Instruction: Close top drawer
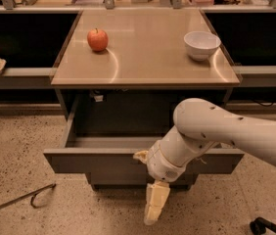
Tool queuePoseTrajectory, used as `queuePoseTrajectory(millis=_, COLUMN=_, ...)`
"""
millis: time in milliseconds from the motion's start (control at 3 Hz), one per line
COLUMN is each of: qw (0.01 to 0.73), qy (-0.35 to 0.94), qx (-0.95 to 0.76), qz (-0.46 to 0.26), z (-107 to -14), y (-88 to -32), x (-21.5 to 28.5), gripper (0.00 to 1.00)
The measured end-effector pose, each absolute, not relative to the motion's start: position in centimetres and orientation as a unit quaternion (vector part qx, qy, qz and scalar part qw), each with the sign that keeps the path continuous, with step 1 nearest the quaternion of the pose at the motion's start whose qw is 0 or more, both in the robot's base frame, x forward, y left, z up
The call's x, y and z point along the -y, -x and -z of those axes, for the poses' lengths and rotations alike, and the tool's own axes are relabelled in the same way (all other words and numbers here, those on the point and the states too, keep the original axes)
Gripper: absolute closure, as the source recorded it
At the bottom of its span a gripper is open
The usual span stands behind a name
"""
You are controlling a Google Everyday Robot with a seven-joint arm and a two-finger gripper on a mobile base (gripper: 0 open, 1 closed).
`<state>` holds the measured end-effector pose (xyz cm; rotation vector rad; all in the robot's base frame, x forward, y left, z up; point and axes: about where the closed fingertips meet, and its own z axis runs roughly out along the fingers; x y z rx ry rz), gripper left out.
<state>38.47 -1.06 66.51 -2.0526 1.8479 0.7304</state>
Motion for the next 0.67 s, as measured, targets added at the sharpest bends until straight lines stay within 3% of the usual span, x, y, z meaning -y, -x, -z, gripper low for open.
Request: queuePoseTrajectory(millis=667, qw=0.144, qy=0.712, qx=-0.643, qz=-0.244, z=-66.2, y=-41.5, x=1.4, gripper=0.0)
